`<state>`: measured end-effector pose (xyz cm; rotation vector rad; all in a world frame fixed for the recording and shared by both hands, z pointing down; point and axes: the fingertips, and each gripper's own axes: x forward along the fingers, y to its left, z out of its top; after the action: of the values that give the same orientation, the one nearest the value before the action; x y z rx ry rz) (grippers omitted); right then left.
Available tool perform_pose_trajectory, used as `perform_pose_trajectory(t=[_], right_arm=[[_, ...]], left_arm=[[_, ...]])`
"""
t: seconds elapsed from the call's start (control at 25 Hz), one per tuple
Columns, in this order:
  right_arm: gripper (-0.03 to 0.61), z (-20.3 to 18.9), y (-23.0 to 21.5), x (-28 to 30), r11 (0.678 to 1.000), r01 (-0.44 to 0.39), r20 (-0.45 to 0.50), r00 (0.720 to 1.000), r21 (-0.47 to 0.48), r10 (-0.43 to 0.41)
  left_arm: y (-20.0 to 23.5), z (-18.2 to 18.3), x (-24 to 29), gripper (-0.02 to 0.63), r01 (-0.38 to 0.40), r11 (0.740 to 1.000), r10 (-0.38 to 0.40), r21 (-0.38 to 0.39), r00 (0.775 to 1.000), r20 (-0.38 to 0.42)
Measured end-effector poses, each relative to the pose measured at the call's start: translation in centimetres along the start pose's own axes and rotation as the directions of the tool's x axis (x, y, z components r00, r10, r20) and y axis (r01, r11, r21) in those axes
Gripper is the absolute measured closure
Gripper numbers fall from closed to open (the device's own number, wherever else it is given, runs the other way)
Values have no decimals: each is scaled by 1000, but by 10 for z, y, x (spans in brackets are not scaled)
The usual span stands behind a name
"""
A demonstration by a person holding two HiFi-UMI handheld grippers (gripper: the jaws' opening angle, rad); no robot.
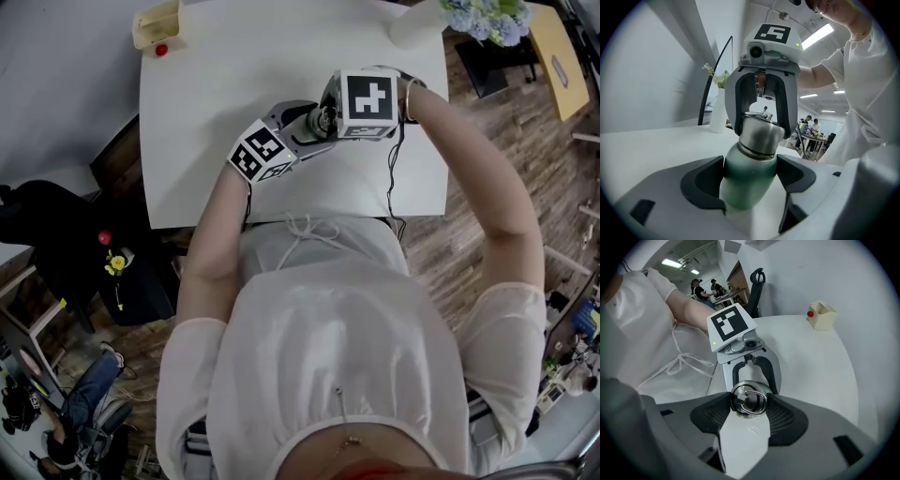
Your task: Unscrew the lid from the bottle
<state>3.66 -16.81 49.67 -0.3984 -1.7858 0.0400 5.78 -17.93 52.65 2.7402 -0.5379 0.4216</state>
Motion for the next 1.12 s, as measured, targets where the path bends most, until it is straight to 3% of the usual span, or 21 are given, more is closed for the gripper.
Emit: perform_pose_trajectory(t=[0.6, 1.12], right_arm=[[331, 0, 4, -27, 988, 35, 125, 991, 150, -54], [331, -74, 7, -9, 932, 46, 127, 987, 358, -98]], left_arm=[[0, 1, -1, 250, 11, 1000, -11, -2, 1000, 10], [-1, 6, 0, 251, 5, 1000, -5, 6, 1000, 12]])
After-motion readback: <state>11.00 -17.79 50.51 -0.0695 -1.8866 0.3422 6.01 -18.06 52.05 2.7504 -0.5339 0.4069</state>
